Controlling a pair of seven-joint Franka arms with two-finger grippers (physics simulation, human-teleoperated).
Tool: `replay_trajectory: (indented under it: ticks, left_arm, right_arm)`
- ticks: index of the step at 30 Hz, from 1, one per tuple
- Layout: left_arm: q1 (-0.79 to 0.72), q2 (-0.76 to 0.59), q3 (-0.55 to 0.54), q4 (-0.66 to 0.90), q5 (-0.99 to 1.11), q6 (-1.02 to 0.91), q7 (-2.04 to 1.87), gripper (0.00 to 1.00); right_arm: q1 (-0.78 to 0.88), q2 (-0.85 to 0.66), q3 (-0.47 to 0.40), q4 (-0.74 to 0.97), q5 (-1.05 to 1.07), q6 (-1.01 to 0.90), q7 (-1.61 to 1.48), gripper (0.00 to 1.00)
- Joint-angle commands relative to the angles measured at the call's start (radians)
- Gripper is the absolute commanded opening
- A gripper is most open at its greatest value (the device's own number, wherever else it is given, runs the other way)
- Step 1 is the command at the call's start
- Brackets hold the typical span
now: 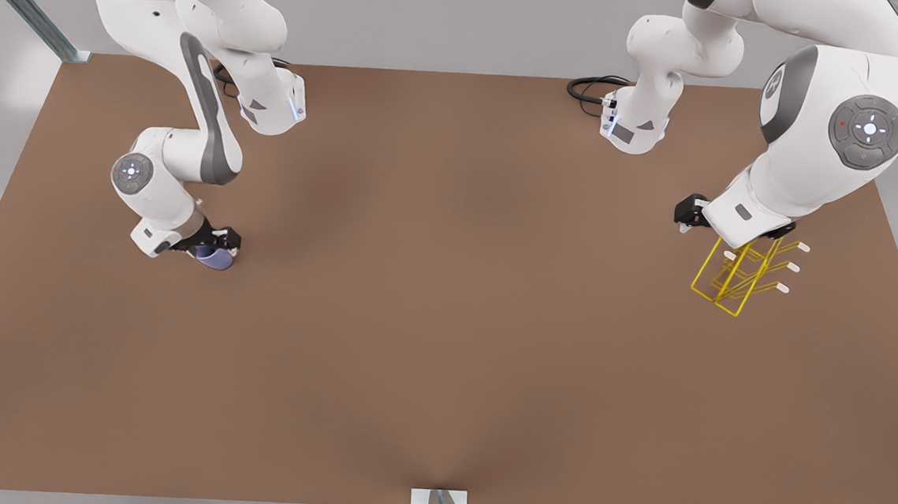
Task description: Place the cup on the cup holder
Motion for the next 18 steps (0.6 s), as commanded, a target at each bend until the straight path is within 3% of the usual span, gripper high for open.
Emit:
replay_trajectory:
  ticks: [1,18]
  left_arm:
    - [0.0,-0.001,0.0,0.0,0.0,-0.001,0.0,1.0]
    - [0.0,-0.001,0.001,-0.003,0.0,-0.005,0.0,1.0]
  right_arm:
    - [0.022,0.0,0.001,-0.008,0.001,0.031,-0.095,1.0]
    - [0.0,-0.012,0.001,-0.102,0.001,0.091,-0.097,1.0]
